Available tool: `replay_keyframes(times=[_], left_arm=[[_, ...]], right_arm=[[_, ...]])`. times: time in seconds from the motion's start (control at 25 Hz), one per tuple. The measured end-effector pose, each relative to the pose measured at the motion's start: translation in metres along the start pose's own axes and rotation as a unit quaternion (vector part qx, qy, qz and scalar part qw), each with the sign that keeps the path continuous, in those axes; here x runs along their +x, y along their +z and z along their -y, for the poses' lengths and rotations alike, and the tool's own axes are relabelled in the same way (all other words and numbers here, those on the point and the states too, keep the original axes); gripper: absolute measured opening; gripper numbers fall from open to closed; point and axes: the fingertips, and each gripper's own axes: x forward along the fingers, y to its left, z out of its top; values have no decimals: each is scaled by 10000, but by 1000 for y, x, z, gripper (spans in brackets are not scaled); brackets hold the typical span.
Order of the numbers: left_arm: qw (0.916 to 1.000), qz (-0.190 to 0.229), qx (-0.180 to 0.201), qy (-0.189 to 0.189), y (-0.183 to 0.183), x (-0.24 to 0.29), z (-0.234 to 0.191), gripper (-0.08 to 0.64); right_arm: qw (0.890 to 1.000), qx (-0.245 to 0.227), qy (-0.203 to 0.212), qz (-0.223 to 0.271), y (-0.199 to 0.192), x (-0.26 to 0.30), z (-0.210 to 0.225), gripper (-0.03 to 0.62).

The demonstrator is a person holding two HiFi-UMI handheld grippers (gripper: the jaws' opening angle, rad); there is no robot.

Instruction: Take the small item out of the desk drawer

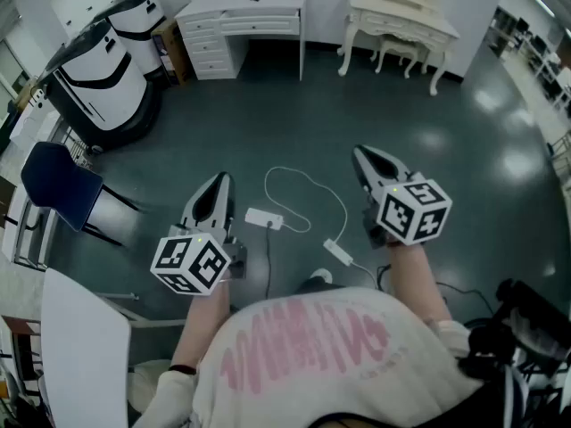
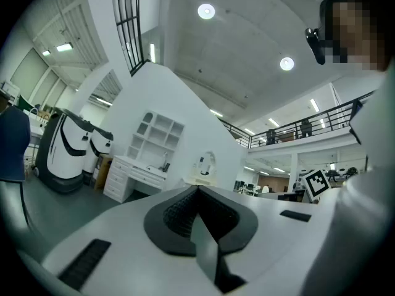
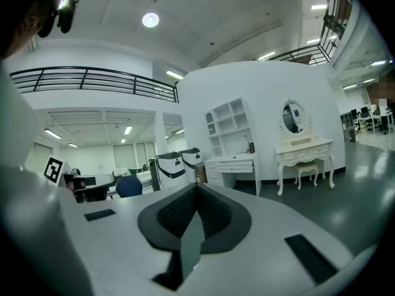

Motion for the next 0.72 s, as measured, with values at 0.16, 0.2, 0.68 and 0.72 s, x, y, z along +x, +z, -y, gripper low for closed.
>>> replay_keyframes(times=[0.16, 0.2, 0.68, 0.72], left_arm=[[10000, -70, -27, -55, -9, 3, 8, 28], [9999, -81, -27, -66, -10, 5, 8, 29], [9990, 307, -308, -59, -4, 116, -19, 28], [9990, 351, -272, -18, -2, 129, -21, 28]], right_arm=[[10000, 31, -62, -4, -4, -5, 8, 17], [10000, 40, -71, 12, -3, -6, 10, 17], [9997, 252, -76, 17, 11, 59, 126, 17], [9997, 227, -67, -17, 15, 68, 140, 17]])
